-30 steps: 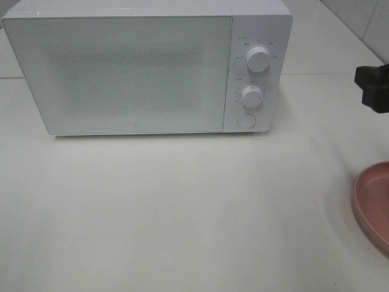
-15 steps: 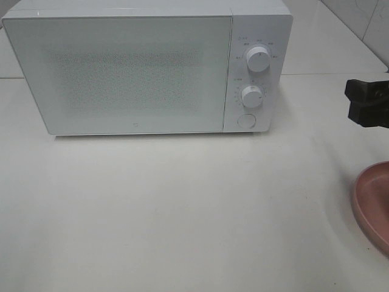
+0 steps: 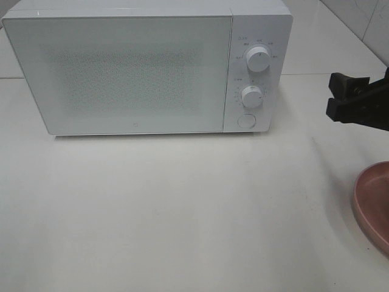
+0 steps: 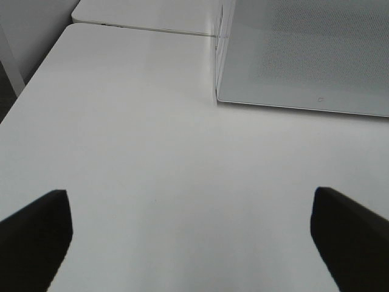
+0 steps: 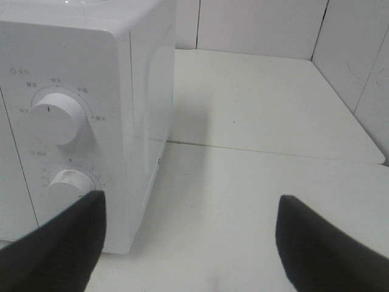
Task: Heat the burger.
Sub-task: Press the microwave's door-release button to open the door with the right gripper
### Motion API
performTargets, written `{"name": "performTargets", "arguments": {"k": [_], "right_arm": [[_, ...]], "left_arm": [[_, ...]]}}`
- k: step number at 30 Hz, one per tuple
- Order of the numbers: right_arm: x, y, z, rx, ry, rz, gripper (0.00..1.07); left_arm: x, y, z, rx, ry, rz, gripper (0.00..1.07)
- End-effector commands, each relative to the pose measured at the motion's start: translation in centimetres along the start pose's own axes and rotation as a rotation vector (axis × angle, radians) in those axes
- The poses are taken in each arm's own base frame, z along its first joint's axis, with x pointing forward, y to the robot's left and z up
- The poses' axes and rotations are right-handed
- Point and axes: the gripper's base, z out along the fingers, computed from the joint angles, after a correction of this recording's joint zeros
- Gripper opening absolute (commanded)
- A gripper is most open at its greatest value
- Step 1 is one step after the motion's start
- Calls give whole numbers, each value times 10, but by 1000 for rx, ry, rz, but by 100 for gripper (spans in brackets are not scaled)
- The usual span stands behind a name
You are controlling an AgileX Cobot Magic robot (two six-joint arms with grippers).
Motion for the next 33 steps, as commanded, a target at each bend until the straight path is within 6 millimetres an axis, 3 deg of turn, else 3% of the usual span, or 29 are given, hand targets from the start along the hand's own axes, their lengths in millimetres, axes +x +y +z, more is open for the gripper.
{"name": "performTargets", "arguments": {"k": [1, 16, 33], "right_arm": [[6, 8, 4, 15, -5, -10, 75], [41, 51, 11, 22, 20, -37, 75], [49, 91, 28, 17, 51, -25, 75]], "left_arm": [[2, 0, -2, 4, -29, 0, 100], [2, 0, -2, 4, -29, 0, 100], [2, 0, -2, 4, -29, 0, 100]]}}
